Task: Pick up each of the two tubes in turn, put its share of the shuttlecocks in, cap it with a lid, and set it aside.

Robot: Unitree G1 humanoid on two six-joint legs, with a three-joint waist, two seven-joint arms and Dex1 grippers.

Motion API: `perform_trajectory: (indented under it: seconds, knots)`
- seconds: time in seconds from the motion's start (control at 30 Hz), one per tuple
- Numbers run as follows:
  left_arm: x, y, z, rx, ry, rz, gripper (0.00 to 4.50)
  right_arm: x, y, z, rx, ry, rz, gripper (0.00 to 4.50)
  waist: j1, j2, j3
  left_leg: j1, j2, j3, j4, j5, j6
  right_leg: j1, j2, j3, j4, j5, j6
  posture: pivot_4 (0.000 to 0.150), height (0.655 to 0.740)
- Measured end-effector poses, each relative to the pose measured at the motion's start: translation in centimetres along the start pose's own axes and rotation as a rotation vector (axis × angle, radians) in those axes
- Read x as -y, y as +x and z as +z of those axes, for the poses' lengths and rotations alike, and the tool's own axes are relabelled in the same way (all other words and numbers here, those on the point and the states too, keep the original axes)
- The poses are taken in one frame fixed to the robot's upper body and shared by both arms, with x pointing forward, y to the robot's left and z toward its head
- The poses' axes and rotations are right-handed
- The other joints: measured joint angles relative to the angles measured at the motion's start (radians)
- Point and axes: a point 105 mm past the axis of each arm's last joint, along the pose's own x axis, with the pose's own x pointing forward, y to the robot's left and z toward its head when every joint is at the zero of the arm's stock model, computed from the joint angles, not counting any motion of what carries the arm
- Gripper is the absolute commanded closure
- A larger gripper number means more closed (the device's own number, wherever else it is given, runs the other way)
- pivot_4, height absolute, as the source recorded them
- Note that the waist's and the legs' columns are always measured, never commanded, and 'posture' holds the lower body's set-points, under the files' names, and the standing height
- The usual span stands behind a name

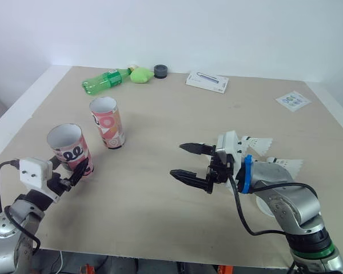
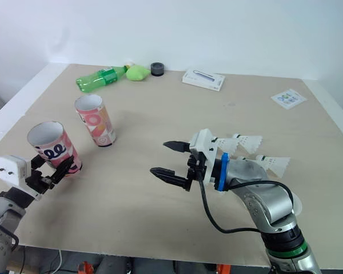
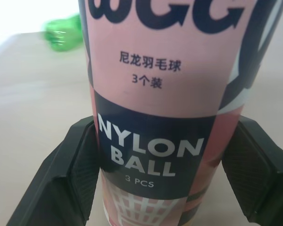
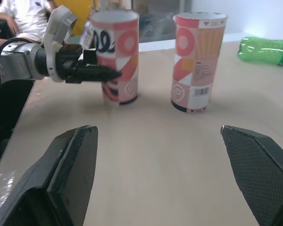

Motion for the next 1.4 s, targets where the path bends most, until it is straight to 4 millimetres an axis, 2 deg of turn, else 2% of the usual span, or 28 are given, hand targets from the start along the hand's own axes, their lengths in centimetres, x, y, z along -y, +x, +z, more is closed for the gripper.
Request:
perform_trajectory:
  seconds: [0.03, 0.07, 0.1, 0.13, 0.17, 0.23, 0.3, 0.4, 0.5, 0.57, 0.67, 0.87, 0.97, 1.13, 1.3, 1.4]
  knots:
    - [1.1, 1.2, 0.9, -0.041, 0.013, -0.186, 1.26, 0.0, -1.3, 0.0, -0.023, 0.012, -0.002, 0.0, 0.011, 0.002, 0.002, 0.0, -0.001, 0.0, 0.001, 0.0, 0.0, -0.002, -0.002, -0.002, 0.001, -0.001, 0.001, 0.15, 0.7203]
    - [2.4, 2.6, 2.7, -0.045, 0.044, -0.357, 1.26, 0.2, -2.4, 1.0, -0.022, -0.01, -0.023, 0.0, 0.012, 0.003, 0.003, 0.0, -0.001, 0.0, 0.001, 0.001, 0.001, -0.003, -0.003, -0.003, 0.0, -0.004, 0.006, 0.15, 0.7203]
    - [2.5, 2.7, 3.0, -0.042, 0.049, -0.37, 1.26, 0.2, -2.5, 1.1, -0.02, -0.014, -0.024, 0.0, 0.018, 0.005, 0.004, 0.001, -0.001, 0.005, 0.001, 0.001, 0.001, -0.004, -0.006, -0.003, 0.0, -0.003, 0.006, 0.15, 0.7203]
    - [3.3, 3.7, 3.6, -0.041, 0.042, -0.451, 1.26, 0.0, -3.2, 1.4, -0.016, -0.01, -0.037, 0.0, 0.018, 0.006, 0.004, 0.001, -0.001, 0.008, 0.001, 0.001, 0.001, 0.001, -0.008, -0.002, 0.0, -0.003, 0.007, 0.15, 0.7203]
    - [4.5, 5.1, 5.0, -0.093, 0.092, -0.612, 1.26, -0.6, -4.6, 1.5, -0.047, 0.008, -0.059, 0.0, 0.023, 0.003, 0.008, -0.004, -0.002, 0.007, 0.001, 0.002, 0.003, -0.006, -0.007, -0.003, -0.001, -0.004, 0.009, 0.15, 0.7203]
    - [5.4, 5.5, 5.5, -0.121, 0.116, -0.699, 1.26, -1.2, -5.5, 2.0, -0.044, 0.003, -0.08, 0.0, 0.018, 0.004, 0.008, -0.004, -0.002, 0.01, 0.001, -0.001, 0.003, -0.002, -0.008, -0.002, -0.001, -0.003, 0.01, 0.15, 0.7203]
    - [6.7, 5.6, 5.1, -0.168, 0.125, -0.808, 1.26, -2.1, -6.3, 1.8, -0.062, 0.027, -0.104, 0.0, 0.006, 0.005, 0.008, -0.005, -0.003, 0.008, 0.001, -0.005, 0.006, -0.002, -0.007, -0.001, 0.0, -0.004, 0.009, 0.15, 0.7203]
    - [7.4, 5.8, 4.3, -0.24, 0.165, -0.903, 1.26, -3.4, -7.4, 1.1, -0.101, 0.068, -0.157, 0.0, 0.007, 0.005, 0.008, -0.006, -0.002, 0.001, 0.0, -0.007, 0.006, -0.001, -0.002, -0.003, 0.001, -0.007, 0.008, 0.15, 0.7203]
    - [7.6, 6.8, 4.5, -0.238, 0.226, -0.938, 1.26, -4.2, -8.6, 0.6, -0.141, 0.083, -0.22, 0.0, 0.014, 0.008, 0.007, -0.005, -0.003, -0.002, 0.001, -0.008, 0.007, 0.002, -0.002, -0.006, 0.001, -0.009, 0.01, 0.15, 0.7203]
    - [7.4, 8.8, 4.6, -0.21, 0.26, -0.921, 1.26, -4.9, -10.0, -0.2, -0.187, 0.119, -0.293, 0.0, 0.028, 0.009, 0.007, -0.005, -0.005, -0.005, 0.003, -0.007, 0.007, 0.005, -0.003, -0.008, 0.001, -0.012, 0.014, 0.15, 0.7203]
    - [7.5, 10.9, 4.8, -0.194, 0.31, -0.888, 1.26, -6.1, -11.0, -1.4, -0.225, 0.175, -0.358, 0.0, 0.028, 0.009, 0.007, -0.001, -0.006, -0.005, 0.007, -0.005, 0.008, 0.011, -0.004, -0.007, 0.0, -0.011, 0.013, 0.15, 0.7203]
    - [7.6, 12.2, 4.6, -0.211, 0.376, -0.858, 1.26, -7.3, -12.2, -3.4, -0.26, 0.256, -0.449, 0.0, 0.021, 0.009, 0.006, 0.006, -0.008, -0.001, 0.008, -0.002, 0.009, 0.014, -0.011, -0.006, -0.001, -0.007, 0.013, 0.15, 0.7203]
    - [7.8, 12.6, 4.5, -0.221, 0.382, -0.859, 1.26, -6.9, -12.6, -4.2, -0.265, 0.261, -0.498, 0.0, 0.02, 0.01, 0.005, 0.01, -0.008, 0.0, 0.008, -0.003, 0.008, 0.017, -0.013, -0.006, -0.004, -0.007, 0.013, 0.15, 0.7203]
    - [8.5, 13.3, 4.3, -0.222, 0.336, -0.854, 1.26, -4.8, -14.0, -5.8, -0.288, 0.266, -0.61, 0.0, 0.021, 0.017, 0.0, 0.009, -0.008, 0.003, 0.006, -0.003, 0.008, 0.019, -0.016, -0.006, -0.013, -0.006, 0.012, 0.15, 0.7203]
    - [8.9, 14.1, 4.6, -0.225, 0.19, -0.82, 1.26, -4.1, -14.2, -7.5, -0.314, 0.294, -0.626, 0.0, 0.023, 0.019, -0.002, -0.001, -0.015, -0.002, 0.004, -0.002, 0.012, 0.017, -0.014, -0.004, -0.014, -0.006, 0.018, 0.15, 0.7203]
    - [8.9, 14.1, 4.8, -0.233, 0.162, -0.813, 1.26, -3.6, -14.3, -8.0, -0.316, 0.295, -0.624, 0.0, 0.024, 0.019, -0.002, -0.003, -0.017, -0.006, 0.003, -0.002, 0.012, 0.018, -0.013, -0.005, -0.013, -0.005, 0.02, 0.15, 0.7203]
